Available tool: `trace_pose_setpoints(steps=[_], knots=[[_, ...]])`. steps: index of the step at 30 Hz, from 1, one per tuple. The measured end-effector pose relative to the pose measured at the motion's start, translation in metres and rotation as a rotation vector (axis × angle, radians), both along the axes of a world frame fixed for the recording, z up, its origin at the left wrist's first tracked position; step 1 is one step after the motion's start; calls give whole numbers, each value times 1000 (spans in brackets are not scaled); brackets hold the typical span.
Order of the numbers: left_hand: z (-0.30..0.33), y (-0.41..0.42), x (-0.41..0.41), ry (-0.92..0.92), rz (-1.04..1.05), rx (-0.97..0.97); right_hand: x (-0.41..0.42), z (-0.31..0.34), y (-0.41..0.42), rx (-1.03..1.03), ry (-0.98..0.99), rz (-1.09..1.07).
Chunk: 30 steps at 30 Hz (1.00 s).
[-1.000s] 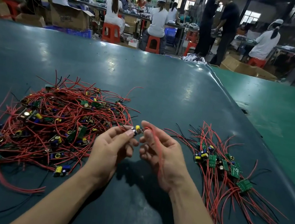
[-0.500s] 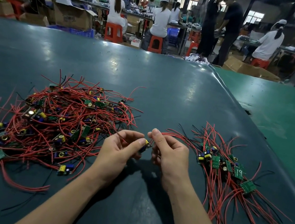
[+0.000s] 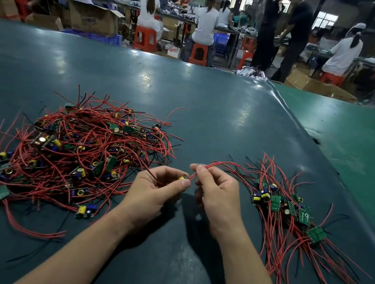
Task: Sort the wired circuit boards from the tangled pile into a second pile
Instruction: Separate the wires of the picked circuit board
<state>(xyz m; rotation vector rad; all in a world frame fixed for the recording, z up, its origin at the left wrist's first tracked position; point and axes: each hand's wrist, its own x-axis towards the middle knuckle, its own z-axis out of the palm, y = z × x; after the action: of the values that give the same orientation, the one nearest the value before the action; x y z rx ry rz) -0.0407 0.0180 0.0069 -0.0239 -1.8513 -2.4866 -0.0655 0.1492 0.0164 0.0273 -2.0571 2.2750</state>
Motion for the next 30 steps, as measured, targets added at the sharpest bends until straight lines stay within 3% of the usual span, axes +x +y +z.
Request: trace_pose_setpoints(steps=[4, 8, 12, 14, 20, 21, 25, 27, 30], knots=[[-3, 0, -1, 5, 9, -32, -10, -2, 13, 11, 44, -204], [1, 0, -2, 27, 80, 27, -10, -1, 11, -101, 18, -240], [4, -6, -6, 17, 235, 287, -6, 10, 18, -316, -114, 3], [7, -10, -7, -12, 209, 430, -2, 16, 20, -417, -130, 153], [12, -17, -7, -61, 149, 558, -1, 17, 34, -893, -115, 216], [12, -15, -7, -54, 128, 523, -2, 17, 35, -837, -132, 211], [7, -5, -3, -60, 41, 215, 0, 13, 15, -212, -158, 199], [4, -2, -2, -70, 3, 119, 2, 7, 7, -80, -157, 257], [4, -5, -3, -86, 3, 71, 3, 3, 8, -51, -156, 276]])
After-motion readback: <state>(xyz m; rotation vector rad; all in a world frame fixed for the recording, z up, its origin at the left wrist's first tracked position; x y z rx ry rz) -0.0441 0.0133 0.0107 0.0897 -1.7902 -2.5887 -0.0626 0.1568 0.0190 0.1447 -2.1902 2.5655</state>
